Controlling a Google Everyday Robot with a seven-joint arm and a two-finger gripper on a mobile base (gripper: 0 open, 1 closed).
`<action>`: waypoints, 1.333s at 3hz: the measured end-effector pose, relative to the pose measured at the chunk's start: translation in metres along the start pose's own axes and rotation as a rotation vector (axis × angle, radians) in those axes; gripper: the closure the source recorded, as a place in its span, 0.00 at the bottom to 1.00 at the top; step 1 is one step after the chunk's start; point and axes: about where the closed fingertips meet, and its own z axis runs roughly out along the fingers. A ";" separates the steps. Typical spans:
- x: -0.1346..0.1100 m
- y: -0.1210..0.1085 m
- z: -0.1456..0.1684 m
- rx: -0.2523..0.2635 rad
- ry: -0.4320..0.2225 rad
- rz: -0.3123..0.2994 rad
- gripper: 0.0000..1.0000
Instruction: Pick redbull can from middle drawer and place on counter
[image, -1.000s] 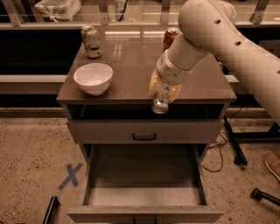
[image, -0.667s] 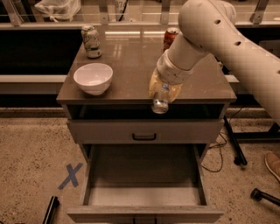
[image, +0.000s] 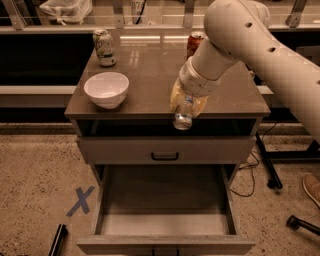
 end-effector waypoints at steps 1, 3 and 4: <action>0.000 0.000 0.000 0.000 0.000 0.000 0.57; 0.015 0.017 -0.042 0.073 -0.008 0.059 1.00; 0.036 0.030 -0.073 0.124 -0.019 0.094 1.00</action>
Offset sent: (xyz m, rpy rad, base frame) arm 0.0046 -0.0726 0.0892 0.2187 0.0369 -0.1261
